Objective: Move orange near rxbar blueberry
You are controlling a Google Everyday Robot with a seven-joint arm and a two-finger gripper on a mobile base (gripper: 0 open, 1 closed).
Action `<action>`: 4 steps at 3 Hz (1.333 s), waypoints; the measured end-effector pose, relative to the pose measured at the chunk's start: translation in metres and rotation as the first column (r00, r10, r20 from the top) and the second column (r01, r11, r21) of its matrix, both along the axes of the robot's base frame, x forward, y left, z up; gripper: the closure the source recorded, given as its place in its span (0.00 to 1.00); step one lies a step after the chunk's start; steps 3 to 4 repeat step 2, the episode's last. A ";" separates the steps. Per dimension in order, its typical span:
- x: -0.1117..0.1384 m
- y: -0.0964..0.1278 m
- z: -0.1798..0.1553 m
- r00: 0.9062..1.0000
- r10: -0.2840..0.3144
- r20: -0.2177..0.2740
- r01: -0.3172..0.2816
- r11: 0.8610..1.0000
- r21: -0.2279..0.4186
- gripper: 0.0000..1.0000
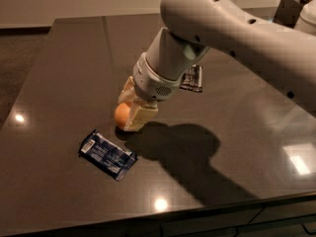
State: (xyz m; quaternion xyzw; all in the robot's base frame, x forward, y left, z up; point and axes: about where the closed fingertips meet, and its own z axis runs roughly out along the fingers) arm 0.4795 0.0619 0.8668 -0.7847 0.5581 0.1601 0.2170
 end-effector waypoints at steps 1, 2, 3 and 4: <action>-0.003 0.001 0.002 0.999 0.038 -0.014 -0.038 0.999 0.021 0.00; -0.003 0.001 0.002 0.999 0.041 -0.014 -0.040 0.999 0.022 0.00; -0.003 0.001 0.002 0.999 0.041 -0.014 -0.040 0.999 0.022 0.00; -0.003 0.001 0.002 0.999 0.041 -0.014 -0.040 0.999 0.022 0.00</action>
Offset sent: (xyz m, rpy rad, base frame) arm -0.0020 -0.0013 0.0038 0.0422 0.0251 0.0626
